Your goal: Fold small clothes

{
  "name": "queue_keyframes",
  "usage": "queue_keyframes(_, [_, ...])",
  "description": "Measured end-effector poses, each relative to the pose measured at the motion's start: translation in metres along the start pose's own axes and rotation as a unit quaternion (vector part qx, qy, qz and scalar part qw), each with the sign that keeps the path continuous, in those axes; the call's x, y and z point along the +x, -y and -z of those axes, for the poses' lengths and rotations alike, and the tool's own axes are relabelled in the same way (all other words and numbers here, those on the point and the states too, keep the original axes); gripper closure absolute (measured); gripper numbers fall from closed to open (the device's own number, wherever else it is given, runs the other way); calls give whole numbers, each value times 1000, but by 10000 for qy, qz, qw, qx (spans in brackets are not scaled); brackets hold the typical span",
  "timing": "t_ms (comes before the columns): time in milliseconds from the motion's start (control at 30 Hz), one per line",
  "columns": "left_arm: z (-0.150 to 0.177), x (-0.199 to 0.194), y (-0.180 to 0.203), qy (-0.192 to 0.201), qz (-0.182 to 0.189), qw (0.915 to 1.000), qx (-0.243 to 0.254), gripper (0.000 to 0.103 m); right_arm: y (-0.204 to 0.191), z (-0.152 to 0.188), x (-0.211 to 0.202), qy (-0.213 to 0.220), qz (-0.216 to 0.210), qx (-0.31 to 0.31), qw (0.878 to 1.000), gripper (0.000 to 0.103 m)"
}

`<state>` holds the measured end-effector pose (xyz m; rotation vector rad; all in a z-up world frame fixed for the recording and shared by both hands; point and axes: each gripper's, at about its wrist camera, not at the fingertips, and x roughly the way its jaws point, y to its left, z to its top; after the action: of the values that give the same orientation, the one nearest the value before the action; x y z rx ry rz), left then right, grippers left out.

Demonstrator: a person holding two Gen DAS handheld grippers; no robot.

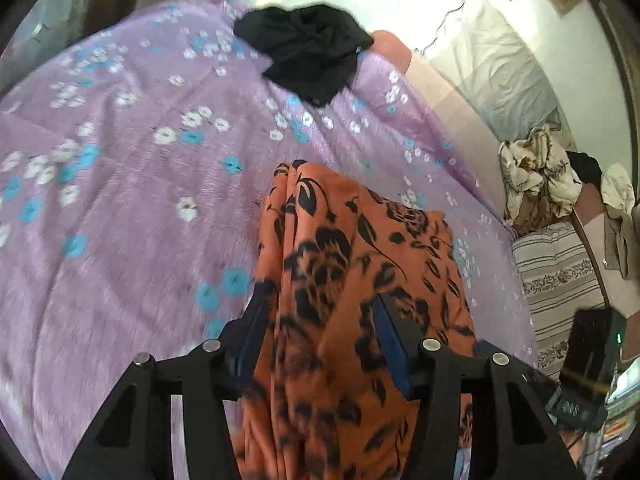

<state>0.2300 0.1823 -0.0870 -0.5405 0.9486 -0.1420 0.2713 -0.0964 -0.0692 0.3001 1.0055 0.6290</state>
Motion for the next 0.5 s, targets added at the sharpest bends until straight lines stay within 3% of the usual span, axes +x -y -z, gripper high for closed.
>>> queue_keyframes(167, [-8,22,-18,-305,66,9995,-82,48,29,-7,-6,83,-68,475,9988,39])
queue_keyframes(300, [-7,28,-27,-463,164,9987,-140,48,50,-6,6,-127,-225,841,9961,38])
queue_keyframes(500, [-8,2,-26,-32,-161,9998,-60,48,57,-6,19,-265,-437,1037,9933,36])
